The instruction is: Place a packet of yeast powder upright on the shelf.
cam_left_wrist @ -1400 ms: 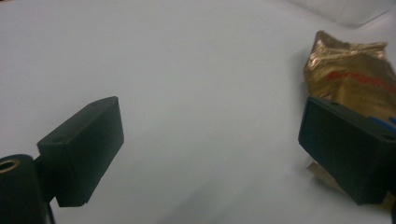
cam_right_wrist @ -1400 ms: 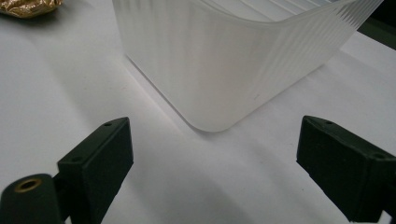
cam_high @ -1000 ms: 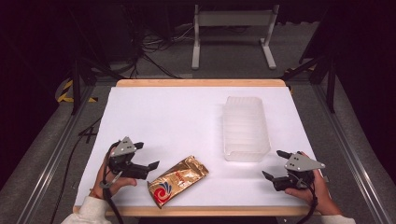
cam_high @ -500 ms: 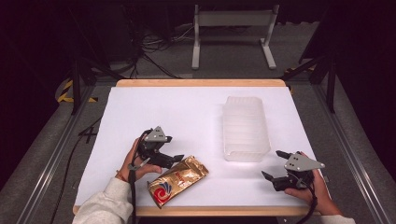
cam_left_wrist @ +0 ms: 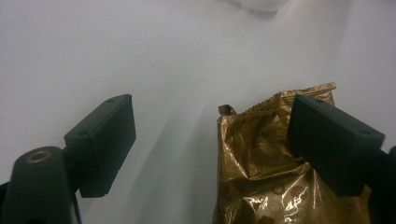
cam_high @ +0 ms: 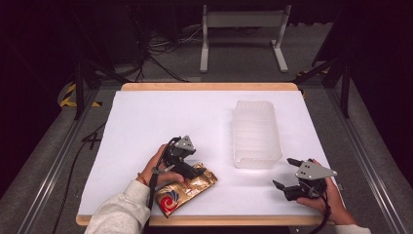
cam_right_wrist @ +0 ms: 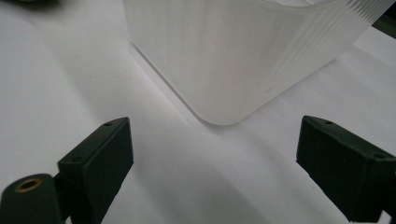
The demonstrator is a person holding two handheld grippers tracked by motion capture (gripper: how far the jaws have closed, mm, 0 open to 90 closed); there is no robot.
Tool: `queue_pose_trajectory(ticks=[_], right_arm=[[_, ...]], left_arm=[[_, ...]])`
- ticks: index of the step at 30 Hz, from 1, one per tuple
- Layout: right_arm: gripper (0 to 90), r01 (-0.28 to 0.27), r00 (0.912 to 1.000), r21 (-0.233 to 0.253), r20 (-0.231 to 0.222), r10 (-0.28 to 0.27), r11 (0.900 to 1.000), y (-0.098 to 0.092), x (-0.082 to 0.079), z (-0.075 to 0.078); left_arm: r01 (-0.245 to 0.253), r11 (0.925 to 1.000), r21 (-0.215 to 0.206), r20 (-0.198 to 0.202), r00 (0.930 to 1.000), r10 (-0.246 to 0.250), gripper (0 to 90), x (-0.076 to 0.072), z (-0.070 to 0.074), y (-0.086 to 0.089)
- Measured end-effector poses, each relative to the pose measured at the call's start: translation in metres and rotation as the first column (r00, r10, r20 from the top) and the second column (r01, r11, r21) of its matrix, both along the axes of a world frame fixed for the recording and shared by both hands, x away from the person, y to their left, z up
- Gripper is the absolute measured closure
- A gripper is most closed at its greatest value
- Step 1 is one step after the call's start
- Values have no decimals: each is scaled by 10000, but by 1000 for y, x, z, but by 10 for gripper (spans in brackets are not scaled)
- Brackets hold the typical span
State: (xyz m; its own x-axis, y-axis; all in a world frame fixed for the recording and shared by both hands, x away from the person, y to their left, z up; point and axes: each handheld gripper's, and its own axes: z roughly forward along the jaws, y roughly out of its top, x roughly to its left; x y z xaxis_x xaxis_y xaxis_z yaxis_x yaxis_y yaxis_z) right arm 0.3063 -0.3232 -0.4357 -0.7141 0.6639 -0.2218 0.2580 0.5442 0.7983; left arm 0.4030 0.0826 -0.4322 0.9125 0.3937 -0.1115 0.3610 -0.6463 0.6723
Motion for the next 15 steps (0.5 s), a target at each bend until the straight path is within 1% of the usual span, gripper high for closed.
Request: queue_pose_trajectory(ticks=[1, 2, 4, 5, 8, 9, 10, 12, 15], right_arm=[[115, 7, 10000, -23, 5, -7, 10000, 0, 0, 0], [115, 9, 10000, -39, 15, -8, 10000, 0, 0, 0], [115, 15, 10000, -59, 51, -15, 10000, 0, 0, 0], [115, 7, 10000, -63, 92, -6, 10000, 0, 0, 0], [115, 27, 9999, 23, 132, -27, 10000, -1, -1, 1], [115, 25, 9999, 38, 123, -26, 10000, -1, -1, 1], [115, 12, 9999, 29, 119, -12, 10000, -1, -1, 1], [115, -13, 10000, -35, 57, 14, 10000, 0, 0, 0], [115, -52, 10000, -85, 51, 53, 9999, 0, -1, 0]], left_arm=[[-24, 10000, 90, 1, 10000, 24, 161, 0, -1, -1], [2, 9998, 209, -85, 10000, -1, 160, 0, -3, -3], [-2, 9998, 201, -267, 9996, 7, 156, 1, -6, -5], [-19, 9996, 269, -294, 9996, 26, 156, 2, -7, -6], [-10, 9998, 221, -371, 9993, 18, 164, 2, -7, -5], [-60, 9996, 259, -489, 9988, 73, 169, 2, -7, -5], [-37, 9997, 237, -557, 9984, 50, 177, 2, -8, -5], [8, 9998, 202, -795, 9968, 8, 225, 3, -9, -6], [-13, 9996, 267, -768, 9970, 34, 248, 2, -9, -7]])
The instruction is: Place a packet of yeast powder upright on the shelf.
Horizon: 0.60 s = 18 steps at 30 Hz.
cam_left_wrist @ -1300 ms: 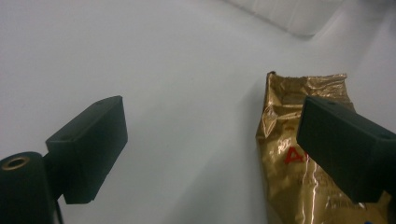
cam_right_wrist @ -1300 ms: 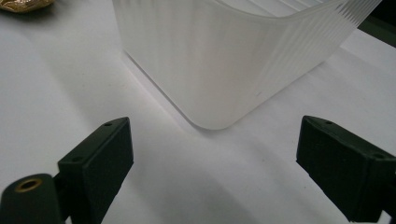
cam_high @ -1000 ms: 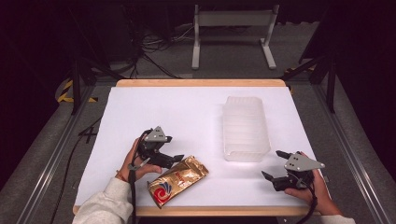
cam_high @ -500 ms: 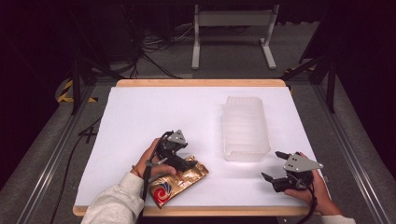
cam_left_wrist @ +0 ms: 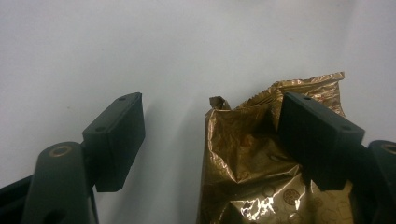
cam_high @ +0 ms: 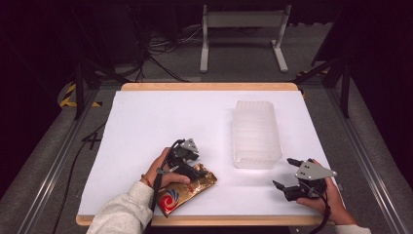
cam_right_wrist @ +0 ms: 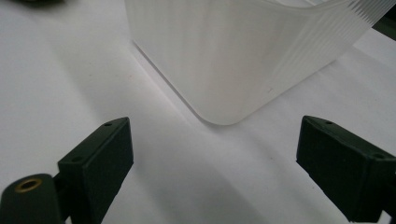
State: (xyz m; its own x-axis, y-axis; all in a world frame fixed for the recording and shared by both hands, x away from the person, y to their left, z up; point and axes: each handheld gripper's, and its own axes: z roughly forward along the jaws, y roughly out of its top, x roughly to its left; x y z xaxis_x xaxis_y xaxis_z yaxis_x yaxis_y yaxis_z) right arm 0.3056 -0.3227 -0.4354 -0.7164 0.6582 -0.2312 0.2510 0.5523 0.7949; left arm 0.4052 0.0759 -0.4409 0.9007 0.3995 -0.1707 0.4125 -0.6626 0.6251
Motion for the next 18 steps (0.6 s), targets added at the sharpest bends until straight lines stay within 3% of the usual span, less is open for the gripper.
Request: queue_pose_trajectory(ticks=[4, 6, 9, 12, 14, 18], right_arm=[[116, -20, 10000, 81, -10, 20, 10000, 0, -1, 1], [116, -47, 10000, 29, 19, 47, 10000, 0, 0, 0], [116, -77, 10000, 9, -22, 77, 10000, 1, 0, 0], [116, -88, 10000, 13, -43, 88, 10000, 1, 0, 0], [117, -98, 9999, -10, -63, 98, 10000, 1, 0, 0], [117, -124, 9999, -6, -82, 124, 9999, 1, 0, 0]], left_arm=[[-51, 10000, 56, 7, 10000, 50, 318, -3, 1, 0], [274, 9996, 20, -132, 9995, -274, 447, -4, 2, -1], [550, 9984, 139, -188, 9983, -548, 558, -7, 4, -4], [640, 9977, 238, -131, 9979, -637, 616, -8, 5, -6], [768, 9956, 543, -9, 9970, -769, 637, -11, 8, -8], [851, 9951, 502, 65, 9963, -856, 712, -12, 11, -7]])
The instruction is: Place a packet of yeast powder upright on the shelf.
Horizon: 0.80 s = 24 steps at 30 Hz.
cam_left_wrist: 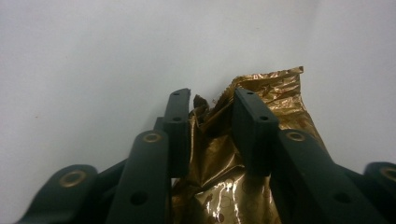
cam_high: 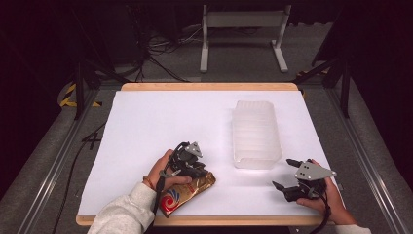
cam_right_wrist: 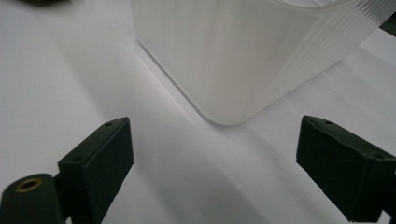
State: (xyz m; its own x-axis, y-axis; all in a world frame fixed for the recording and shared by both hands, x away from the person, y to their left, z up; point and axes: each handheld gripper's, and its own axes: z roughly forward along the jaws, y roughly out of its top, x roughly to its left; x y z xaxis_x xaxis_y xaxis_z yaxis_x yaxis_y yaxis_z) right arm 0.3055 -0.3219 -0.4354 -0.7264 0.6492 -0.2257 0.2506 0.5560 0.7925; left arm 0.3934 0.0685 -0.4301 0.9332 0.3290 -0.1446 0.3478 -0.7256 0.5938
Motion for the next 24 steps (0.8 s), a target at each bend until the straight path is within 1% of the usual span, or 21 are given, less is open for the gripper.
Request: queue_pose_trajectory(ticks=[1, 5, 6, 8, 11, 12, 13, 17, 19, 21, 24], right_arm=[[117, 1, 10000, -1, -3, -1, 10000, 0, 0, 0], [117, -21, 10000, -17, -20, 21, 10000, 0, 0, 0], [116, -21, 10000, -10, -23, 21, 10000, 0, 0, 0], [116, -26, 10000, -5, -26, 26, 10000, 0, 0, 0], [116, -23, 10000, -1, -15, 23, 10000, 0, 0, 0], [117, -12, 10000, 11, -18, 12, 10000, 0, 0, 0], [117, -13, 10000, 24, -17, 13, 10000, 0, 0, 1], [117, -36, 10000, 43, 10, 36, 10000, -1, 0, 1], [116, -23, 10000, 59, 19, 23, 10000, -1, 0, 1], [117, -30, 10000, 41, 9, 30, 10000, -1, 0, 1], [117, -27, 10000, 52, 10, 27, 10000, -1, 0, 1]], left_arm=[[-3, 10000, -91, -32, 10000, 3, 729, 0, 1, 1], [-108, 9997, -224, 339, 9994, 116, 828, -3, 6, 3], [-136, 9995, -290, 461, 9988, 149, 834, -4, 8, 3], [-193, 9994, -284, 702, 9973, 212, 840, -5, 11, 4], [-243, 9989, -408, 822, 9962, 276, 842, -6, 15, 7], [-284, 9981, -540, 781, 9964, 325, 843, -6, 16, 8], [-291, 9973, -669, 839, 9959, 347, 843, -7, 18, 10], [-387, 9932, -1102, 1223, 9911, 522, 843, -11, 30, 18], [-438, 9902, -1329, 1285, 9898, 610, 844, -13, 36, 21], [-487, 9871, -1523, 1526, 9856, 722, 844, -16, 41, 25], [-509, 9824, -1799, 1712, 9818, 822, 845, -20, 50, 30]])
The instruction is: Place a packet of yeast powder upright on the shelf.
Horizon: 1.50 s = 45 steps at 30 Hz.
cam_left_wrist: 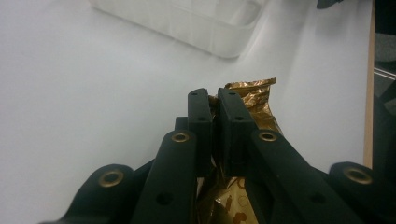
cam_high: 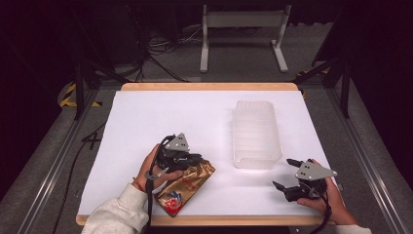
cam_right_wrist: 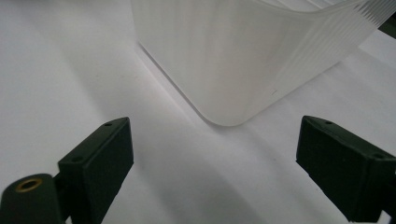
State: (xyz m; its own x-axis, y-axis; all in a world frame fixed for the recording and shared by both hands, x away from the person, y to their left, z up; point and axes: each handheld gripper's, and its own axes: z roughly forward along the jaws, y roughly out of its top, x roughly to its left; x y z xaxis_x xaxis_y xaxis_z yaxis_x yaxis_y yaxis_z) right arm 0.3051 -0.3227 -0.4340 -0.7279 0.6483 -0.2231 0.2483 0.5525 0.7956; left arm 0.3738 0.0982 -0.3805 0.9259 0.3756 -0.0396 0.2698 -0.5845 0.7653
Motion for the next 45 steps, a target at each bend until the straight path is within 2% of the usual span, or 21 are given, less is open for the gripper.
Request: queue_pose_trajectory(ticks=[2, 6, 10, 15, 18, 20, 23, 30, 31, 36, 45], right_arm=[[116, 31, 10000, 7, -10, -31, 10000, 0, 0, 0], [117, 29, 10000, 35, -14, -29, 10000, 0, 0, 0], [116, 44, 10000, 60, -4, -44, 10000, 0, 0, 0], [117, 20, 10000, 85, 10, -20, 10000, -1, 0, 1], [117, 49, 10000, 137, 3, -49, 9999, -1, 0, 1], [117, 56, 10000, 143, -8, -56, 9999, -1, 0, 1], [117, 57, 10000, 170, 33, -58, 9998, -1, 0, 1], [117, 94, 10000, 206, 8, -94, 9997, -2, 0, 1], [116, 101, 9999, 221, 10, -102, 9997, -2, 0, 1], [116, 148, 9999, 242, 34, -149, 9996, -2, 0, 1], [116, 165, 9998, 240, 62, -166, 9996, -2, 0, 2]], left_arm=[[14, 9996, -282, 95, 10000, -11, 845, -3, 6, 4], [27, 9983, -581, 428, 9991, -2, 847, -10, 17, 10], [153, 9973, -716, 802, 9967, -96, 851, -20, 26, 10], [319, 9944, -1008, 965, 9951, -221, 853, -27, 34, 12], [231, 9930, -1161, 1348, 9909, -73, 854, -33, 40, 14], [76, 9922, -1246, 1705, 9853, 139, 856, -37, 44, 15], [41, 9886, -1505, 1884, 9818, 246, 857, -40, 47, 18], [-210, 9808, -1941, 1933, 9794, 592, 858, -38, 49, 24], [-204, 9790, -2026, 1864, 9807, 590, 859, -37, 50, 26], [-374, 9754, -2170, 2030, 9757, 826, 861, -38, 52, 30], [-553, 9626, -2653, 2144, 9700, 1148, 864, -40, 57, 37]])
